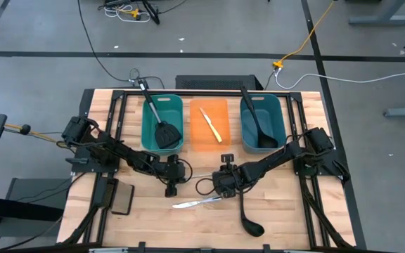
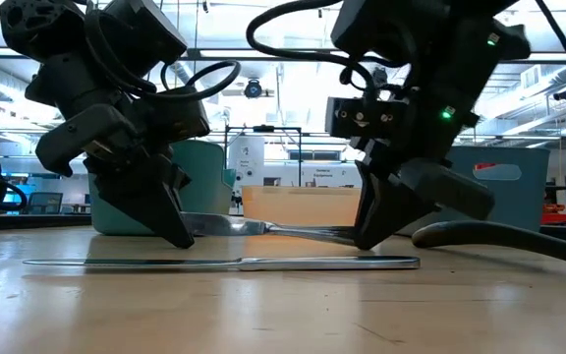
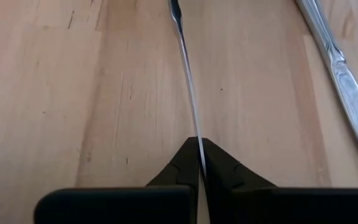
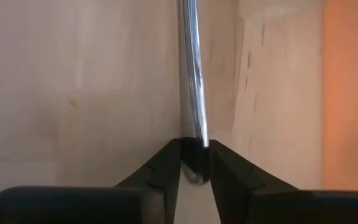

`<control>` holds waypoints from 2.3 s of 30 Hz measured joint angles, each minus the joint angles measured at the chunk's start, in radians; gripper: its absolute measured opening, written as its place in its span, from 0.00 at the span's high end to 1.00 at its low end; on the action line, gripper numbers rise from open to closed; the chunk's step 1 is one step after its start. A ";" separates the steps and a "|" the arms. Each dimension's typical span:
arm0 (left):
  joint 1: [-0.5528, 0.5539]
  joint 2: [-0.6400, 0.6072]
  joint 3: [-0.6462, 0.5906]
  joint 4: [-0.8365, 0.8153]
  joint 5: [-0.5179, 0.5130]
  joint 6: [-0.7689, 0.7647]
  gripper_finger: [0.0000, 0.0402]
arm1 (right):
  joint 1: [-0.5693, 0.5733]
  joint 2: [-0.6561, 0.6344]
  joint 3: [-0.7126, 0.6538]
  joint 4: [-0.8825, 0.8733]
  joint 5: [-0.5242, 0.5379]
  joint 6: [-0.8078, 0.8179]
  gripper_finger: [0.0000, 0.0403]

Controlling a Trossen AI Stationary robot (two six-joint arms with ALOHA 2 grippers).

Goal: Pick & Place Kitchen Items
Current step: Put the top silver knife into the orange bin

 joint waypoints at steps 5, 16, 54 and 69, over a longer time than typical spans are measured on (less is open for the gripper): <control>0.000 0.000 0.000 0.000 -0.001 0.010 0.99 | -0.032 -0.002 0.007 0.004 -0.088 -0.026 0.79; 0.000 -0.013 -0.002 0.004 -0.021 0.049 0.94 | -0.068 -0.006 0.009 -0.020 -0.235 -0.027 0.94; -0.118 -1.359 -0.041 -0.776 -0.465 0.148 0.99 | -0.066 -0.005 0.006 0.009 -0.211 0.005 0.94; -0.119 -1.445 -0.311 -0.397 -0.487 0.180 1.00 | -0.086 -0.002 0.006 0.090 -0.281 0.010 0.94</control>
